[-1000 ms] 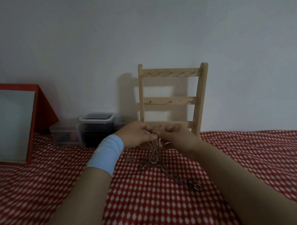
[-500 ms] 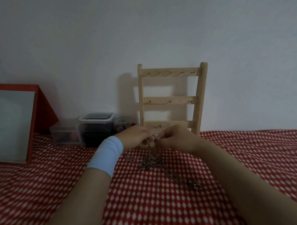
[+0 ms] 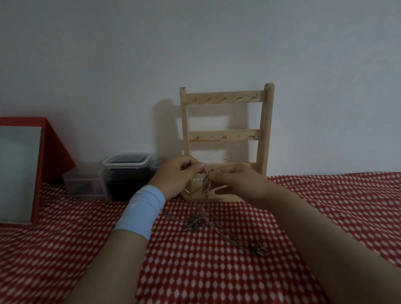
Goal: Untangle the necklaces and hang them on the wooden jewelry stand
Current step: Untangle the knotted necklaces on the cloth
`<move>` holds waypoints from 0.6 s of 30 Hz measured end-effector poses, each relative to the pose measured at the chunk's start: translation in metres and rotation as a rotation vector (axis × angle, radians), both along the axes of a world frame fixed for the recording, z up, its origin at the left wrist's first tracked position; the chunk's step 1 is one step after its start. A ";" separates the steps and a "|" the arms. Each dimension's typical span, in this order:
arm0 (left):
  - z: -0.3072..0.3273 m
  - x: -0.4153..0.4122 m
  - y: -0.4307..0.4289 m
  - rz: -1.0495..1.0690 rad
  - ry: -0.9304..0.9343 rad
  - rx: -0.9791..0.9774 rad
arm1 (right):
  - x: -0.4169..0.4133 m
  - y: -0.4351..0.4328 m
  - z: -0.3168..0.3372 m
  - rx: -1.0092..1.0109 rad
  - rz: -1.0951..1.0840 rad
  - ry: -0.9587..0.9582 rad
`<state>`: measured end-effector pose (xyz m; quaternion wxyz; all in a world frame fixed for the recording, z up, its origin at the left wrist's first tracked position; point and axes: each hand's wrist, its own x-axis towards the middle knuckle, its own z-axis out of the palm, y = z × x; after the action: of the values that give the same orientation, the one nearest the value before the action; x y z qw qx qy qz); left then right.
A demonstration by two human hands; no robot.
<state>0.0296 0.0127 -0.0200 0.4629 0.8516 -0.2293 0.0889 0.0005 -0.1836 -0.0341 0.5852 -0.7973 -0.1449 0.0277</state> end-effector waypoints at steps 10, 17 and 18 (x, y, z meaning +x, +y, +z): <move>0.008 -0.006 0.001 -0.097 0.208 -0.216 | 0.001 0.002 0.000 0.061 -0.032 -0.026; 0.014 -0.012 -0.002 -0.058 0.269 -0.250 | 0.001 0.011 -0.004 0.030 -0.029 0.034; 0.015 -0.012 -0.002 -0.034 0.251 -0.212 | 0.002 0.014 -0.004 0.078 -0.017 0.060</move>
<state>0.0177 0.0109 -0.0050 0.5764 0.7985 -0.1735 -0.0025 0.0022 -0.1700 -0.0382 0.6203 -0.7738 -0.1213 0.0408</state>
